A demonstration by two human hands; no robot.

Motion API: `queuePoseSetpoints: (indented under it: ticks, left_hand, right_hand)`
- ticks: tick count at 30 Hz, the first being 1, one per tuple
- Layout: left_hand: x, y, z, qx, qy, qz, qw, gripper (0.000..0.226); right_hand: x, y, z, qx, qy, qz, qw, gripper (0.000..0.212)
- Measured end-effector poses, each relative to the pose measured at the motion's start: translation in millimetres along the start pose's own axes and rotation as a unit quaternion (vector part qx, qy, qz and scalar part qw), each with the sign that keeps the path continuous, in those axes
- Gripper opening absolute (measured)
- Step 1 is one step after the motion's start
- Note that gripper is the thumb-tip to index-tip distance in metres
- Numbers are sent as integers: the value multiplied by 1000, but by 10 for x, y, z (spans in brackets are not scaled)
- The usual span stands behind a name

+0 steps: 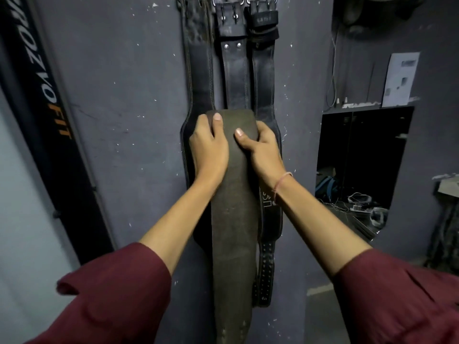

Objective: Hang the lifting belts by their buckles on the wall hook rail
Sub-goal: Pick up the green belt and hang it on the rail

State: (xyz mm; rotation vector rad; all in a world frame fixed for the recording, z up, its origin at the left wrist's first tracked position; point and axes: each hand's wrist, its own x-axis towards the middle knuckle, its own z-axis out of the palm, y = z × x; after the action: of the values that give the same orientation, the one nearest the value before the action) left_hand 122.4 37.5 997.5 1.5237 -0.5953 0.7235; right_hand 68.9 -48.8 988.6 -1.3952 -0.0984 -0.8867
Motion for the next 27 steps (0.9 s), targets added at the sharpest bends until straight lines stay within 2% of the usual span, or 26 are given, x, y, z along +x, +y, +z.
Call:
queuePoseSetpoints:
  ticks: [3, 6, 7, 10, 11, 13, 17, 20, 24, 26, 27]
  left_hand:
    - [-236, -164, -108, 12, 12, 36, 999, 28]
    - [-781, -485, -215, 22, -45, 66, 997, 35]
    - [-1017, -690, -244, 31, -59, 49, 997, 40]
    - [-1645, -1228, -359, 1, -115, -76, 990, 59]
    - [-1797, -1362, -395, -30, -136, -113, 984, 58]
    - [-1972, -1447, -434, -83, -159, -157, 971, 39]
    - [-1834, -1212, -379, -128, -136, -143, 972, 33]
    - [-1446, -863, -308, -148, -101, -106, 978, 34]
    - [-930, -443, -268, -131, -73, -40, 988, 24]
    - [-695, -315, -245, -107, -74, -59, 990, 29]
    - [-564, -311, -211, -103, -77, -93, 987, 35]
  right_hand:
    - [25, 88, 100, 10, 46, 0, 999, 21]
    - [82, 116, 91, 32, 82, 23, 996, 21]
    - [108, 109, 80, 35, 89, 30, 995, 21]
    - [151, 33, 82, 31, 93, 25, 995, 21]
    - [166, 4, 92, 29, 94, 19, 995, 20]
    - [195, -29, 113, 22, 94, 11, 995, 19]
    - [222, -25, 81, 15, 81, -4, 997, 21]
    - [138, 31, 55, 22, 54, -11, 998, 19]
    - [-42, 206, 26, 28, 31, -10, 999, 21]
    - [-136, 265, 8, 33, 24, -11, 999, 23]
    - [-188, 280, 3, 35, 18, -11, 999, 23]
